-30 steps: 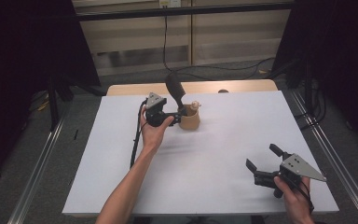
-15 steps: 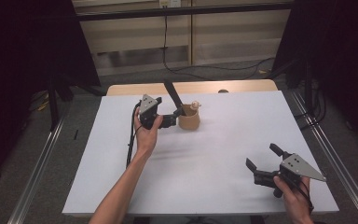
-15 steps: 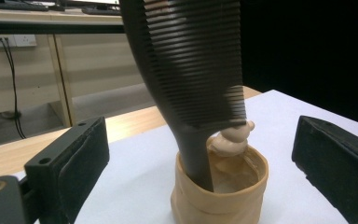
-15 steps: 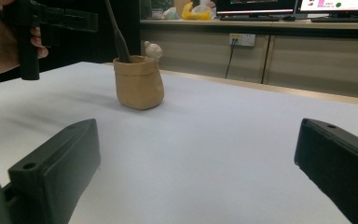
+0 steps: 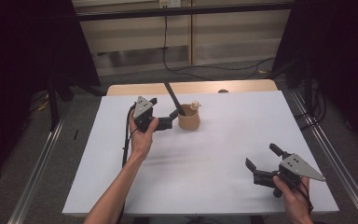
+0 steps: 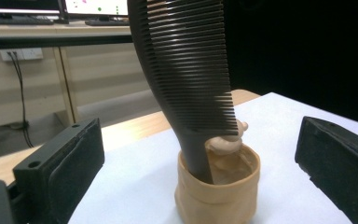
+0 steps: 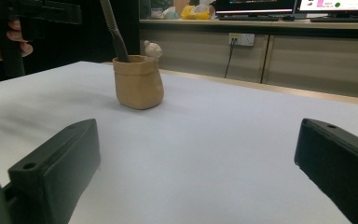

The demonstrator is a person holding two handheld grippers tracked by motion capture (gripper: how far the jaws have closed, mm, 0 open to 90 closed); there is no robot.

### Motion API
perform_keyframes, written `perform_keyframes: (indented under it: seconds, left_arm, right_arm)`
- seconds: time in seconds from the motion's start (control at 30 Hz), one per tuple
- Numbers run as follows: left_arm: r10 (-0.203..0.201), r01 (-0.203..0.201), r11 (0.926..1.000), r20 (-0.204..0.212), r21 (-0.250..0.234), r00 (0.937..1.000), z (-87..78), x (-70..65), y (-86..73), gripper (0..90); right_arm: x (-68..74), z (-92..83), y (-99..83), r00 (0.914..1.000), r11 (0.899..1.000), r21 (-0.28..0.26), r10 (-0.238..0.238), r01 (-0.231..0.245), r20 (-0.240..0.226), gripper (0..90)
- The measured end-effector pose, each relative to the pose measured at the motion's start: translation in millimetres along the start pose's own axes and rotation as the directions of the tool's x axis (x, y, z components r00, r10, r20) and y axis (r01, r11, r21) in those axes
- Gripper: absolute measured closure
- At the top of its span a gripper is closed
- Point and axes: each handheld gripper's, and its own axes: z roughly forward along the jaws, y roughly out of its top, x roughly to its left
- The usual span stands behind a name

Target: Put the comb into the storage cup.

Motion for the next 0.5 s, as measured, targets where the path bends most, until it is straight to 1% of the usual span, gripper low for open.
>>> perform_keyframes:
  seconds: [0.07,0.1,0.17,0.2,0.23,0.33,0.37,0.43,0.47,0.5]
  left_arm:
    - [-0.009,0.010,1.0000,0.028,-0.001,0.9996,-3.4,0.3,-0.4,1.4]
    - [-0.010,0.010,0.9999,0.030,-0.009,0.9995,-5.5,0.2,-0.6,1.4]
    - [-0.004,0.005,0.9999,0.017,-0.013,0.9998,-10.1,-0.4,-0.7,1.3]
    - [-0.004,0.005,0.9998,0.020,-0.020,0.9998,-11.8,-0.5,-0.9,1.2]
    - [-0.016,0.017,0.9995,0.022,-0.028,0.9996,-13.6,-1.1,-1.1,1.2]
    - [-0.018,0.019,0.9992,0.019,-0.036,0.9997,-19.0,-1.6,-1.0,1.4]
    - [-0.024,0.025,0.9989,0.022,-0.039,0.9995,-20.6,-2.0,-0.9,1.4]
    - [-0.024,0.025,0.9991,0.032,-0.035,0.9992,-24.5,-2.3,0.3,1.6]
    - [-0.018,0.019,0.9990,0.030,-0.039,0.9994,-26.0,-2.2,0.9,1.7]
    - [-0.022,0.023,0.9987,0.027,-0.045,0.9994,-27.9,-2.7,1.2,1.9]
  right_arm:
    - [0.4,0.1,0.1,1.0000,1.000,0.001,0.001,-0.001,0.000,0.0]
    - [0.5,0.4,0.0,1.0000,1.000,0.001,-0.001,0.001,0.000,0.0]
    - [1.0,0.3,0.1,1.0000,1.000,0.002,-0.001,0.001,0.000,0.0]
    - [1.4,0.2,0.2,1.0000,1.000,0.002,0.000,0.000,0.000,0.0]
    - [1.5,0.1,0.2,1.0000,1.000,0.002,-0.001,0.001,0.000,0.0]
    - [1.1,0.1,0.1,1.0000,1.000,0.000,0.000,0.000,-0.001,0.0]
    - [1.0,0.0,0.1,1.0000,1.000,0.001,0.000,0.000,0.000,0.0]
    - [0.5,0.0,0.1,1.0000,1.000,-0.001,-0.003,0.003,0.000,0.0]
    - [0.6,-0.1,0.0,1.0000,1.000,0.000,-0.001,0.001,0.001,0.0]
    - [0.5,-0.1,0.0,1.0000,1.000,-0.001,-0.001,0.001,0.001,0.0]
